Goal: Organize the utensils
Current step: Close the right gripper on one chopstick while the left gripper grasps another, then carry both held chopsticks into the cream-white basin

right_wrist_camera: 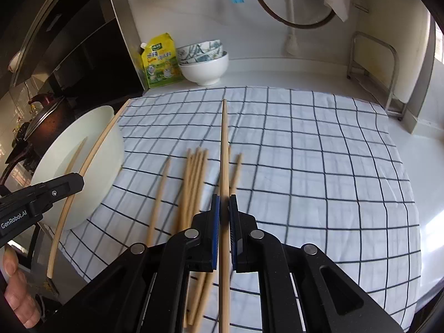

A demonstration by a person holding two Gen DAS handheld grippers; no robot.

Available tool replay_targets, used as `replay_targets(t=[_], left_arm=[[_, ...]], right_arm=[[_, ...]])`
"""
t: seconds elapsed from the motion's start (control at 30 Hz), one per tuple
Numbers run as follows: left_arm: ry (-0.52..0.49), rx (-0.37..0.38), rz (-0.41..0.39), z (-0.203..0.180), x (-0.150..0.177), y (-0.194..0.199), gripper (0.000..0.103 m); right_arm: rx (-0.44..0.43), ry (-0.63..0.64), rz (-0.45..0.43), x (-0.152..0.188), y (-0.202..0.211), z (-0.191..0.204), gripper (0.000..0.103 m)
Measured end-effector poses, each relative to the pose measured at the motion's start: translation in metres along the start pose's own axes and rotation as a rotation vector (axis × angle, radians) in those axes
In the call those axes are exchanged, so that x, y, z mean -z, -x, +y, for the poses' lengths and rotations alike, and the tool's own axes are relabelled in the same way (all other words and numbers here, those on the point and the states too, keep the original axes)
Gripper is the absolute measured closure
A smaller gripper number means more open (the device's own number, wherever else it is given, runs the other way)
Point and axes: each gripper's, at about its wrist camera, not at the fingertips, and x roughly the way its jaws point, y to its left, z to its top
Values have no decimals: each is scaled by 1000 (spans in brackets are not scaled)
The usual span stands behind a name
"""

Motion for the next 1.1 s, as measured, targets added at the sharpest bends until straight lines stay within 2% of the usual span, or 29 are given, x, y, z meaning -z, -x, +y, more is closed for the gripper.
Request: replay_targets(t=[0.13,0.23,0.4,0.57,0.7,0.93,1.1], left_arm=[[29,-13,-57,26,-15,20,96],[42,-50,-93,47,-24,27,96],[91,-101,-106,94,-33,26,96],[150,-146,-89,141,-32,15,95],[189,-152,-60,167,-31,1,95],[204,-163,-8,190,-30,-24,95],[199,-174,31,196,-30,-38,95]], right_arm=[[-54,41,-23,-23,0,38,96],[-99,68,-29,-37,-8,68,96],[-171,126,-10,-54,-31,124,96],[-231,173,33,-64,-58,171,96],[-261,200,84,-69,-82,199,96],[-260,205,185,-70,-120,220,96],[-243,208,225,-67,-137,224,96]])
